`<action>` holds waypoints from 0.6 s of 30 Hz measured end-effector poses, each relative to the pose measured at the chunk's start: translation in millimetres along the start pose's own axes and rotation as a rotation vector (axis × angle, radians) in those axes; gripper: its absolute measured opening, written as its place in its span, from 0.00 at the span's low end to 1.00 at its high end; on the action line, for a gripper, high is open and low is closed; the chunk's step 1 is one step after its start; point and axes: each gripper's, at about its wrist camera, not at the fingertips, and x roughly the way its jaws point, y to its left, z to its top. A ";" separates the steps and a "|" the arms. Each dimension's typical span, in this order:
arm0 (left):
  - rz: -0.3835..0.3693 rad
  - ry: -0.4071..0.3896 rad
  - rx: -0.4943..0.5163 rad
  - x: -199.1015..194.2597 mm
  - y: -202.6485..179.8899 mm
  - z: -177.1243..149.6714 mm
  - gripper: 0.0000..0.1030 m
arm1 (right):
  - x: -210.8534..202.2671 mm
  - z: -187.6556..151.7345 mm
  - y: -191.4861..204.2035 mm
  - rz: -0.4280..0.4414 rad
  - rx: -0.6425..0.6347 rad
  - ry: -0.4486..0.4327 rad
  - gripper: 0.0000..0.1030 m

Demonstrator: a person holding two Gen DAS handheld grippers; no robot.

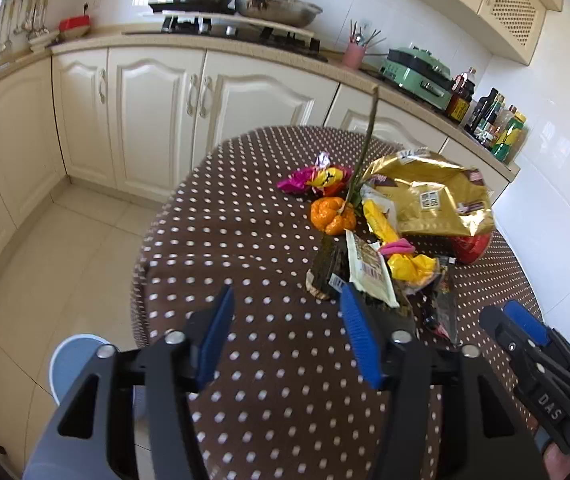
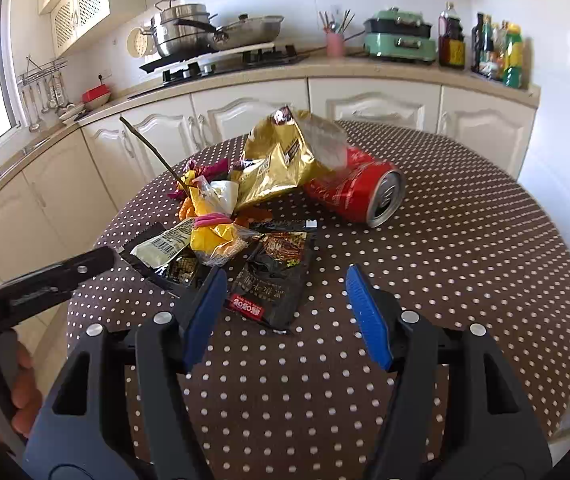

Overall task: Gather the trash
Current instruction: 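Grasp the black snack wrapper with the right tool while the left tool grasps another wrapper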

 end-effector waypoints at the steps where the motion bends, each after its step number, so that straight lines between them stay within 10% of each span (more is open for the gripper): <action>1: -0.005 0.013 -0.009 8.3 -0.1 1.8 0.43 | 3.5 1.8 -1.1 0.006 0.005 0.013 0.60; 10: -0.094 0.022 -0.027 30.8 -11.5 14.1 0.03 | 34.1 15.9 4.0 -0.005 -0.034 0.095 0.61; 18: -0.082 -0.047 0.024 -2.4 -11.2 9.0 0.00 | 68.6 19.3 7.8 0.002 -0.028 0.205 0.61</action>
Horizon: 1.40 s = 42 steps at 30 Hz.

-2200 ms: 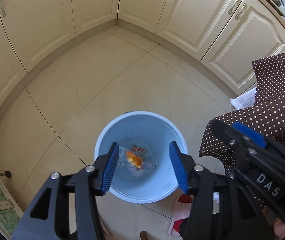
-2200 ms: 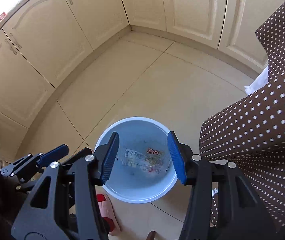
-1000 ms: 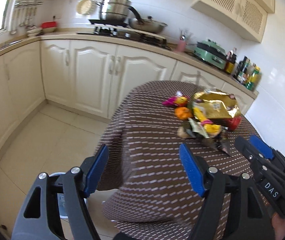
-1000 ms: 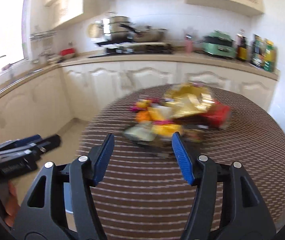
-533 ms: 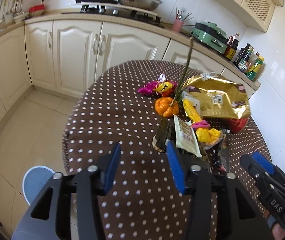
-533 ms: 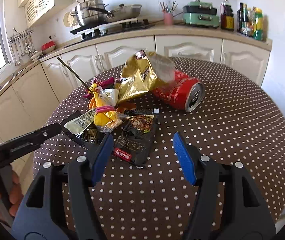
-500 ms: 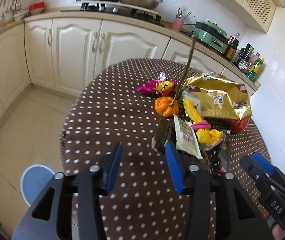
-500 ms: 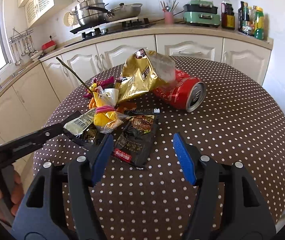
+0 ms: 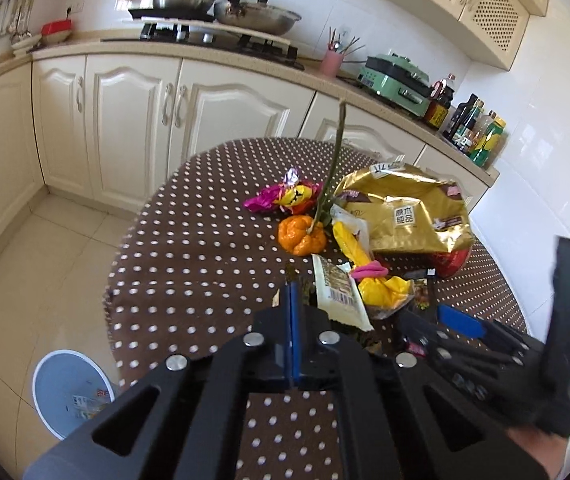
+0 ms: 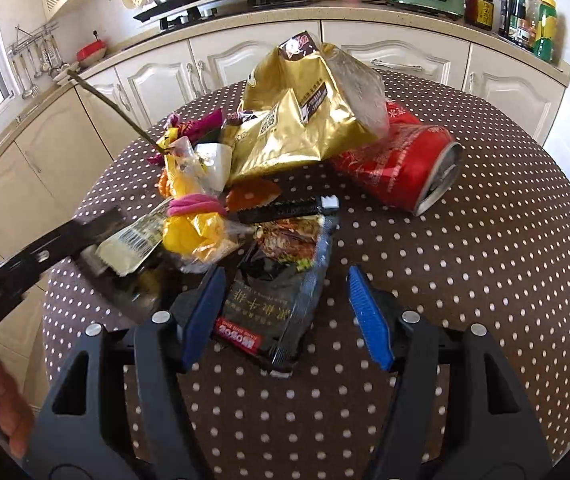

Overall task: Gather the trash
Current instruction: 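Grasp the black snack wrapper with the right tool while the left tool grasps another wrapper, then carry both wrappers over the blue bucket and open both tools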

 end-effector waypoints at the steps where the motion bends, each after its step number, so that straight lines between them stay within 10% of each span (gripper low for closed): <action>1: -0.002 -0.009 0.003 -6.5 0.4 -0.8 0.00 | 4.1 2.2 0.3 -0.002 -0.002 0.012 0.61; 7: 0.022 -0.058 0.023 -37.3 3.9 -6.5 0.00 | 0.6 -0.1 8.9 -0.006 -0.041 0.001 0.29; 21: 0.016 -0.127 -0.016 -98.2 31.7 -21.9 0.00 | -81.9 -39.5 22.9 0.009 -0.031 -0.175 0.23; 30: 0.087 -0.176 -0.081 -147.0 94.5 -39.5 0.00 | -81.2 -49.4 151.8 0.222 -0.219 -0.177 0.23; 42: 0.332 -0.041 -0.290 -133.7 252.1 -92.0 0.00 | 31.2 -95.5 319.9 0.424 -0.397 0.044 0.23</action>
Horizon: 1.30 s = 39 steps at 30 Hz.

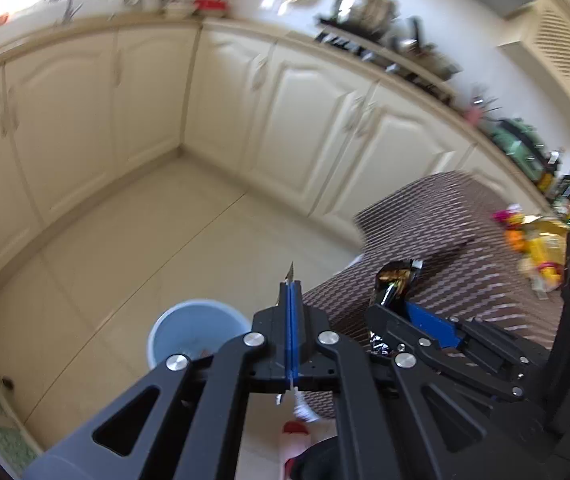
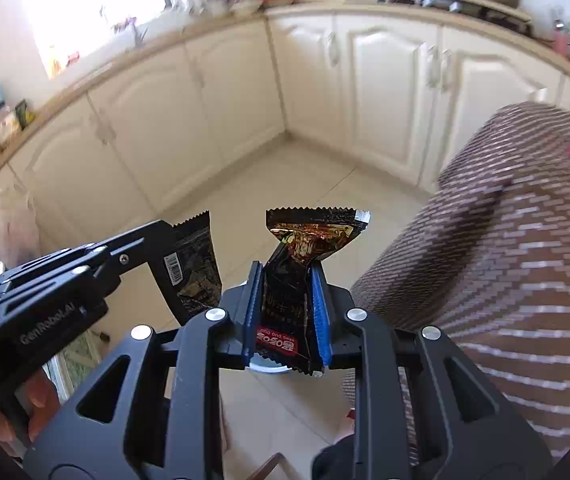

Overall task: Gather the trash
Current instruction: 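Carry both wrappers over the blue bucket and open both tools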

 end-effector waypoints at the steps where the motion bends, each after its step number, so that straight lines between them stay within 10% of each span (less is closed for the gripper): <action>1: 0.016 0.023 -0.017 11.7 12.9 -1.6 0.00 | 11.9 -0.5 4.2 0.008 -0.005 0.014 0.23; 14: 0.100 0.173 -0.068 114.8 80.0 -1.5 0.04 | 128.0 -8.3 21.5 0.016 -0.012 0.169 0.23; 17: 0.120 0.187 -0.077 125.4 86.2 -3.8 0.30 | 145.0 -11.1 23.6 0.017 -0.010 0.194 0.23; 39: 0.217 0.197 -0.117 120.9 127.2 -16.9 0.40 | 175.5 -10.9 47.8 0.039 -0.036 0.224 0.25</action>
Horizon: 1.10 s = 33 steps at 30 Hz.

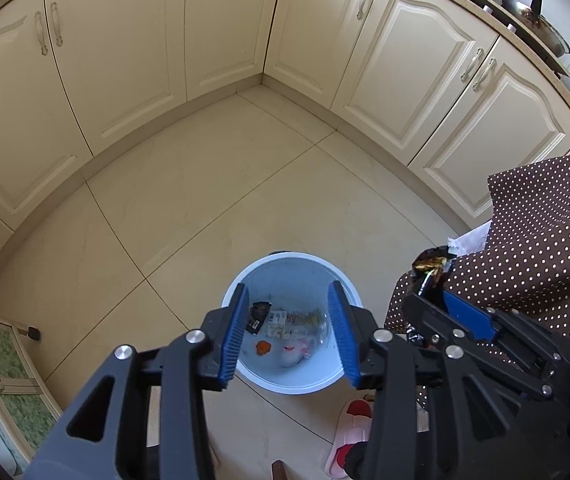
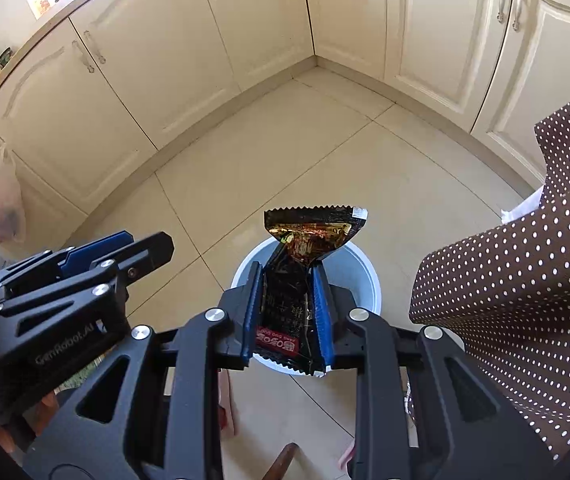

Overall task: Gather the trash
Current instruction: 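Carry both wrappers over the blue bucket and open both tools, then grasp the walnut shell with the left tool while the right tool grasps the yellow wrapper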

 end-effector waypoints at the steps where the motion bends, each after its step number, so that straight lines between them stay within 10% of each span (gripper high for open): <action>1: 0.000 -0.003 -0.001 -1.1 1.2 -0.5 0.41 | -0.2 1.2 1.3 -0.002 -0.004 -0.004 0.26; 18: -0.011 -0.049 -0.014 -32.8 -3.7 5.4 0.43 | -32.8 9.7 -0.1 -0.029 0.008 -0.089 0.43; 33: -0.137 -0.215 0.144 -148.9 -110.6 -10.1 0.48 | -195.7 -19.4 -57.3 -0.108 0.082 -0.355 0.47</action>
